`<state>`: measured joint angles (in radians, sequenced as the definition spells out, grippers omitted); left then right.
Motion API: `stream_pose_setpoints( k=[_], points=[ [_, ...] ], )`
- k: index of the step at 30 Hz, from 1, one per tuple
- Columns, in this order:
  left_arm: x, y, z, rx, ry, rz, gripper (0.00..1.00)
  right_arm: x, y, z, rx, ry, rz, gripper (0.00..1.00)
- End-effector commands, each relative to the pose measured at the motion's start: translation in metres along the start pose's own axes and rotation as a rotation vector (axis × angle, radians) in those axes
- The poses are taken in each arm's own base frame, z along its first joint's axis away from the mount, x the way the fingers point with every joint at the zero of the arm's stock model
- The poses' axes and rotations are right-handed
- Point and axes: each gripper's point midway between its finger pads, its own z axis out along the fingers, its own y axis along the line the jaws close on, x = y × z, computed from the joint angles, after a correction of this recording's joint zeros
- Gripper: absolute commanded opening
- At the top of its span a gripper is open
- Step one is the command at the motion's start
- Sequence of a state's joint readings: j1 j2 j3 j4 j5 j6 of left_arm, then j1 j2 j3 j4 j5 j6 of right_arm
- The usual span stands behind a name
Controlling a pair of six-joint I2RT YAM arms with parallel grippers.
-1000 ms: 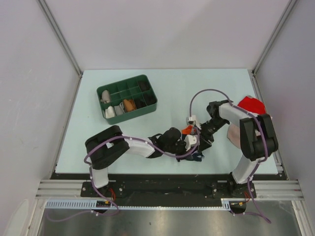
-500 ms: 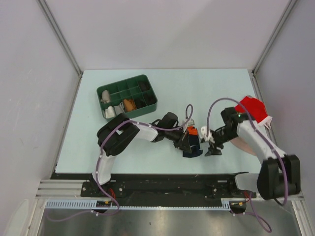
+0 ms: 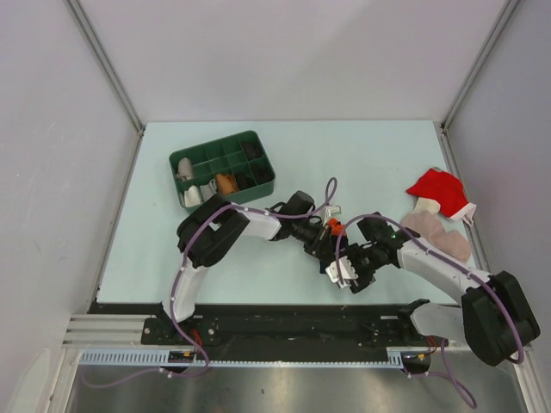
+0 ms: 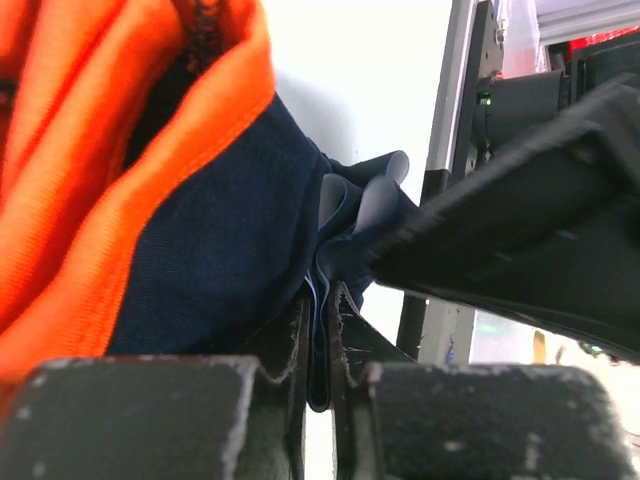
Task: Roll the underwear
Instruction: Roll the underwear to the center of the board.
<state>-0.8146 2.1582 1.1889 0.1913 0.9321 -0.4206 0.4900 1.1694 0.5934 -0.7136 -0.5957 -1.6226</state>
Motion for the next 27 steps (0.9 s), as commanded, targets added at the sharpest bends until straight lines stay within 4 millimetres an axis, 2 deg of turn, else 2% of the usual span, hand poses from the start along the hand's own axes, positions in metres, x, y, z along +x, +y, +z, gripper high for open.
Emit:
stream_pose_setpoints(
  k=[1, 4, 6, 10, 13, 14, 16, 17, 18, 19, 20, 21, 22, 23, 24, 26, 27],
  points=[
    [0.011, 0.06, -0.001, -0.209, -0.02, -0.088, 0.11, 0.024, -0.018, 0.007, 0.067, 0.096, 0.016, 0.68],
    [0.003, 0.056, -0.004, -0.213, -0.05, -0.08, 0.16, 0.035, -0.015, 0.012, 0.062, 0.134, 0.04, 0.62],
    [-0.008, 0.052, -0.008, -0.217, -0.091, -0.065, 0.23, 0.042, -0.013, 0.012, 0.064, 0.16, 0.063, 0.6],
    [-0.034, 0.024, -0.023, -0.207, -0.172, 0.002, 0.32, 0.051, -0.009, 0.014, 0.05, 0.192, 0.1, 0.5],
    [-0.045, 0.012, -0.032, -0.197, -0.214, 0.017, 0.4, 0.056, -0.008, 0.015, 0.045, 0.211, 0.122, 0.45],
    [-0.057, 0.003, -0.04, -0.193, -0.26, 0.048, 0.42, 0.058, -0.007, 0.015, 0.041, 0.215, 0.129, 0.43],
    [-0.059, -0.002, -0.049, -0.197, -0.294, 0.047, 0.44, 0.062, -0.003, 0.015, 0.027, 0.219, 0.153, 0.38],
    [-0.071, -0.013, -0.061, -0.194, -0.345, 0.081, 0.45, 0.061, -0.004, 0.015, 0.027, 0.209, 0.16, 0.36],
    [-0.066, -0.008, -0.067, -0.222, -0.362, 0.066, 0.46, 0.061, 0.0, 0.015, 0.01, 0.202, 0.18, 0.33],
    [-0.067, -0.01, -0.075, -0.234, -0.389, 0.079, 0.46, 0.059, -0.001, 0.014, 0.009, 0.188, 0.195, 0.31],
    [-0.079, -0.022, -0.089, -0.229, -0.454, 0.13, 0.46, 0.055, -0.004, 0.01, 0.012, 0.153, 0.224, 0.3],
    [-0.064, -0.012, -0.095, -0.269, -0.471, 0.121, 0.47, 0.053, -0.006, 0.008, 0.007, 0.132, 0.244, 0.29],
    [-0.062, -0.014, -0.101, -0.277, -0.495, 0.145, 0.48, 0.05, -0.007, 0.006, 0.002, 0.108, 0.263, 0.29],
    [-0.072, -0.032, -0.112, -0.259, -0.563, 0.248, 0.49, 0.043, -0.012, 0.001, -0.004, 0.068, 0.29, 0.29],
    [-0.051, -0.028, -0.112, -0.254, -0.551, 0.257, 0.5, 0.04, -0.012, 0.001, -0.025, 0.046, 0.312, 0.28],
    [-0.04, -0.05, -0.109, -0.214, -0.566, 0.394, 0.55, 0.026, -0.005, -0.002, -0.091, -0.022, 0.375, 0.27],
    [-0.029, -0.061, -0.111, -0.209, -0.572, 0.461, 0.57, 0.021, -0.015, -0.007, -0.094, -0.041, 0.376, 0.25]
  ],
)
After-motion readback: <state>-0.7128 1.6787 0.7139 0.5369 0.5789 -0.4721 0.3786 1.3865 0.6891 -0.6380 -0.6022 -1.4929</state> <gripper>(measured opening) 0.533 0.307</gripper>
